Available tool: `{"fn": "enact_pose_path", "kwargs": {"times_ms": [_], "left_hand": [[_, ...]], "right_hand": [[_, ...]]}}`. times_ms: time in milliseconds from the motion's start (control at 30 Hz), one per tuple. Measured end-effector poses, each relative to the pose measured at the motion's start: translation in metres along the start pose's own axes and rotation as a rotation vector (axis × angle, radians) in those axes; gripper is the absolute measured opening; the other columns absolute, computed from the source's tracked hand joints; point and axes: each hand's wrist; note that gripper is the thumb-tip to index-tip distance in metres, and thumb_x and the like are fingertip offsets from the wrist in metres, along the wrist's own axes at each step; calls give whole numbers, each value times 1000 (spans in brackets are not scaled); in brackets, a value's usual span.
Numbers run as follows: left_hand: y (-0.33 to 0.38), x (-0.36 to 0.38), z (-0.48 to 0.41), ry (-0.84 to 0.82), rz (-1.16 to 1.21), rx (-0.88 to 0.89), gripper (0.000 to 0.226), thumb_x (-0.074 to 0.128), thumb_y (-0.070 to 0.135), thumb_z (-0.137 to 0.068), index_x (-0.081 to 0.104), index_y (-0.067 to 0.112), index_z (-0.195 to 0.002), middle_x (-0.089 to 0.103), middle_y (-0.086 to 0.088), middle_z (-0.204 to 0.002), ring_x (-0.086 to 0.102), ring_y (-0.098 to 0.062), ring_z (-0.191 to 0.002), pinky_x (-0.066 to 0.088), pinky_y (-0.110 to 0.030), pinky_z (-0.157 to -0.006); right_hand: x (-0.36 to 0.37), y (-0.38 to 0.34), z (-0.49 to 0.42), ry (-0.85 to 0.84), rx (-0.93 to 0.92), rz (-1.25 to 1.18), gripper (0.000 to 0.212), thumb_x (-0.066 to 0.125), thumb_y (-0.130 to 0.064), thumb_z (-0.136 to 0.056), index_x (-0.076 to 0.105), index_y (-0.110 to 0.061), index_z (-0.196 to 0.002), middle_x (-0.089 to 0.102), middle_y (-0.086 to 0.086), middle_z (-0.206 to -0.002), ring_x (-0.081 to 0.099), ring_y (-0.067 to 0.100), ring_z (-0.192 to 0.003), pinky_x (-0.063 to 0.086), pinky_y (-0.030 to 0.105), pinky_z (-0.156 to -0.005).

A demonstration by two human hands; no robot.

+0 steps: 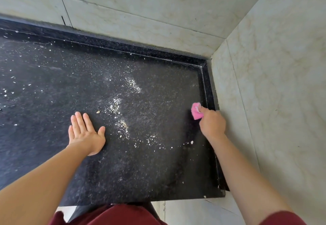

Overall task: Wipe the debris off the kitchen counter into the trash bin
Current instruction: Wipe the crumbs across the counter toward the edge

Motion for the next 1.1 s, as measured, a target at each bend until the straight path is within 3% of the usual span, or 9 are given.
{"fn": "enact_pose_path", "kwargs": {"times_ms": [100, 233, 433, 600, 700, 800, 867, 967, 1100], "left_hand": [[-1, 0, -2, 4, -4, -7, 76, 10, 52, -97, -24, 6, -146, -35, -13, -152, -31, -27, -141, -11, -40, -118], [0, 1, -2, 0, -3, -17, 76, 11, 53, -97, -24, 7, -146, -35, -12, -152, -30, -26, -141, -11, -39, -118], [1, 1, -1, 5, 5, -12, 76, 13, 52, -97, -23, 6, -146, -34, -12, -153, -29, -27, -142, -11, -39, -118], [0, 0, -1, -7, 10, -12, 77, 13, 52, -97, -23, 7, -146, -34, -12, -152, -30, -26, -141, -12, -39, -118], [0, 0, -1, -4, 17, -7, 76, 14, 52, -97, -23, 7, -146, -34, -12, -152, -30, -26, -141, -12, -39, -117], [1, 1, -2, 5, 20, -7, 77, 14, 52, -97, -23, 7, -146, -34, -12, -152, -30, -26, -142, -13, -39, -117], [0, 2, -2, 3, 27, -2, 77, 14, 52, -97, -23, 6, -146, -34, -12, -152, -30, -26, -142, -12, -40, -118], [-1, 2, -2, 9, 33, 5, 77, 14, 52, -97, -23, 6, -146, -34, -13, -152, -29, -27, -142, -12, -40, -118], [-2, 4, -4, 19, 38, 14, 77, 14, 52, -97, -24, 6, -146, -33, -13, -153, -29, -28, -142, -12, -41, -117]], "right_hand": [[10, 13, 1, -26, -39, 157, 34, 45, -4, -94, 58, -14, -124, 67, 9, -103, 56, 26, -100, 46, 34, -77], [25, 14, 32, -96, -29, 164, 22, 50, -11, -95, 61, -8, -114, 67, 9, -101, 57, 23, -98, 47, 30, -78], [8, 32, 51, -262, 60, -55, 16, 52, -9, -86, 66, -13, -81, 55, 3, -67, 58, 25, -70, 43, 27, -54], [11, 25, 57, -189, 50, 91, 35, 51, -12, -91, 58, -18, -125, 58, 4, -81, 55, 23, -75, 42, 29, -62], [22, 18, 74, -244, 133, -50, 30, 56, -16, -92, 62, -12, -121, 69, 7, -94, 66, 24, -90, 50, 29, -74], [17, 27, 78, -289, 94, -219, 31, 56, -15, -91, 65, -12, -121, 70, 7, -93, 65, 23, -83, 50, 28, -71], [14, 34, 77, -234, 90, -90, 40, 53, -14, -91, 58, -20, -131, 70, 6, -93, 59, 20, -75, 46, 27, -65], [20, 28, 90, -273, 141, 79, 43, 52, -16, -91, 49, -19, -134, 68, 7, -100, 65, 24, -89, 48, 29, -70], [31, -2, 114, -275, 288, -142, 50, 51, -11, -88, 44, -15, -138, 68, 12, -104, 64, 31, -98, 49, 34, -78]]}}
Point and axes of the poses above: each hand's wrist, its own z-axis away from the middle knuckle, its own x-axis out of the palm, y = z × x
